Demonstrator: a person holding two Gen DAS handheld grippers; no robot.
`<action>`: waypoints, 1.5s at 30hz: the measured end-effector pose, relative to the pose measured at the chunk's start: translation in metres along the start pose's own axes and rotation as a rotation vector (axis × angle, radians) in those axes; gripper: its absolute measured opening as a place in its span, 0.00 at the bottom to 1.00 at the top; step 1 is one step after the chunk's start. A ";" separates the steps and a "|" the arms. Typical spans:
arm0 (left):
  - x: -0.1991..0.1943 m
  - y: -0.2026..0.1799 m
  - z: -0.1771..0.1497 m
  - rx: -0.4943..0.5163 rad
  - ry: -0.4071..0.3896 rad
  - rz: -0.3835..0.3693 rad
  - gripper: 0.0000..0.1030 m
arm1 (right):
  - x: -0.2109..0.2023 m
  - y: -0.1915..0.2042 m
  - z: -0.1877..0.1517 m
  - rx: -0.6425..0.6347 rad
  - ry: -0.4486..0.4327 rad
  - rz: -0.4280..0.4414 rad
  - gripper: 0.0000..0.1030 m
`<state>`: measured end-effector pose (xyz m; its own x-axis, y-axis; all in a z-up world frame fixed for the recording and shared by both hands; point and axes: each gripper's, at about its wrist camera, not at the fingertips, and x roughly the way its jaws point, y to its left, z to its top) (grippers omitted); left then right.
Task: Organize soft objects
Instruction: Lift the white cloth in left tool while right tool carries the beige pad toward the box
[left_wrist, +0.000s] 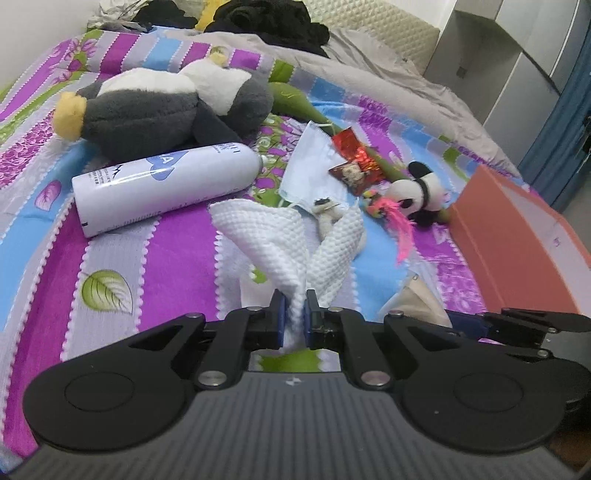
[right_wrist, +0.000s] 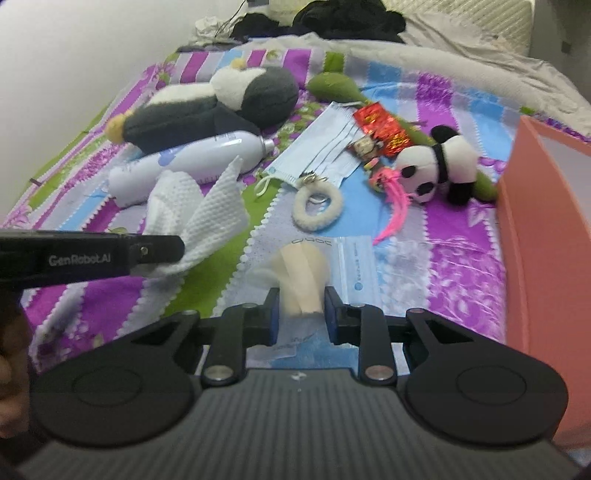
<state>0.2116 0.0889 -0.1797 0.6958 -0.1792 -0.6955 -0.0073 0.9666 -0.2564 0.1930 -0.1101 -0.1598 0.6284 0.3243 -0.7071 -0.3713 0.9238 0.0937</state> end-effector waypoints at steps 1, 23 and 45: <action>-0.006 -0.003 -0.001 -0.004 -0.004 -0.001 0.12 | -0.007 -0.001 -0.001 0.004 -0.003 0.000 0.27; -0.122 -0.089 0.005 -0.042 -0.058 -0.041 0.12 | -0.153 -0.025 0.010 0.064 -0.125 0.012 0.28; -0.103 -0.202 0.027 0.018 -0.024 -0.187 0.12 | -0.207 -0.122 0.017 0.170 -0.158 -0.056 0.28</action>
<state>0.1607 -0.0826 -0.0382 0.7008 -0.3514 -0.6208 0.1363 0.9202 -0.3670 0.1200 -0.2866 -0.0134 0.7489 0.2875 -0.5971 -0.2214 0.9578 0.1835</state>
